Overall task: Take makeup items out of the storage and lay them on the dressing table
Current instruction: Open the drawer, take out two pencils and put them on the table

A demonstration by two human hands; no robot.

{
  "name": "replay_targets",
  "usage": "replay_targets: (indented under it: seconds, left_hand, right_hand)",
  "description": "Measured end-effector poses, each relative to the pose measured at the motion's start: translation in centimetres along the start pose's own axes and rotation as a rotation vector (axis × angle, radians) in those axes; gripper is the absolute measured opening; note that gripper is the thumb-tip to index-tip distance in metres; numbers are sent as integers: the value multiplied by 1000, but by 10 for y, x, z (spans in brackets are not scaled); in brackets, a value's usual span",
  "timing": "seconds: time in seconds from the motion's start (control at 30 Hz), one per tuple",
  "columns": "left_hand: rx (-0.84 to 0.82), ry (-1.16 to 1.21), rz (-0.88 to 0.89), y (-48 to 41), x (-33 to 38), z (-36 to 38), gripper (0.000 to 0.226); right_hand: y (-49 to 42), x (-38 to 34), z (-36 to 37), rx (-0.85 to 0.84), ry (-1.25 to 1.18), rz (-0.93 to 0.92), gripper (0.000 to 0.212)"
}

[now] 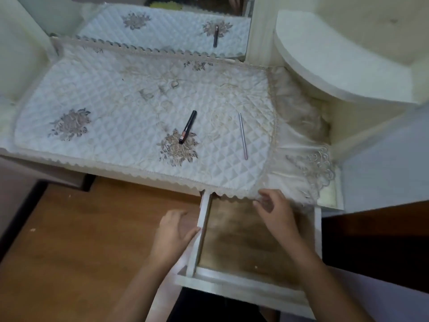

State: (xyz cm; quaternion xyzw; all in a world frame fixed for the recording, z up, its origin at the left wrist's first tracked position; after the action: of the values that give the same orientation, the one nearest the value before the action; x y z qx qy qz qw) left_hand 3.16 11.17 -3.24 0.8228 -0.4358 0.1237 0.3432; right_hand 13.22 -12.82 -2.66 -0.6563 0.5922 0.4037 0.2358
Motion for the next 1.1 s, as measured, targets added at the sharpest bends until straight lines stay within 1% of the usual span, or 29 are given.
replay_targets:
  seconds: [0.1, 0.2, 0.23, 0.3, 0.43, 0.5, 0.57, 0.63, 0.77, 0.9, 1.03, 1.1]
  left_hand:
    - [-92, -49, -31, 44, -28, 34, 62]
    - [-148, -53, -53, 78, -51, 61, 67]
    - [-137, -39, -54, 86, -56, 66, 67]
    - [-59, -45, -36, 94, -61, 70, 63]
    - [53, -114, -20, 91, -60, 65, 58]
    - [84, -160, -2, 88, -59, 64, 56]
    - [111, -189, 14, 84, -58, 63, 53]
    - [144, -211, 33, 78, -54, 63, 53]
    - [239, -282, 105, 55, -29, 57, 65]
    - [326, -348, 147, 29, 1, 50, 83]
    - [320, -402, 193, 1, 26, 46, 87]
    - [345, -475, 252, -13, 37, 45, 94]
  right_hand:
    - [45, 22, 16, -135, 75, 11, 35]
    - [82, 46, 36, -246, 33, 35, 35]
    - [94, 53, 42, -287, 29, 43, 35]
    - [114, 63, 52, -352, 24, 60, 34]
    - [138, 70, 61, -434, -2, 59, 32]
    - [142, 70, 61, -457, 5, 45, 26]
    - [144, 70, 59, -455, 1, 38, 22]
    - [142, 68, 54, -443, 20, 3, 23]
    - [125, 61, 39, -372, 107, -92, 34]
    - [94, 53, 21, -284, 308, -133, 46]
    - [59, 36, 3, -153, 418, -239, 63]
    - [42, 30, -2, -118, 468, -282, 73]
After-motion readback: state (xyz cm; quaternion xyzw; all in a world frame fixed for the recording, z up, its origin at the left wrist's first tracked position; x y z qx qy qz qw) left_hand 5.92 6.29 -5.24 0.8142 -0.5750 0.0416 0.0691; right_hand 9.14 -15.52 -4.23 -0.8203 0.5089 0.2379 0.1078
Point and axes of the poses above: each hand's wrist, its own y-axis away from the middle knuckle, its own z-axis out of the palm, x = y × z, the point moved 6 cm from there along -y, towards the middle knuckle, and after that the axes turned 9 degrees about -z, right-handed, at the moved point
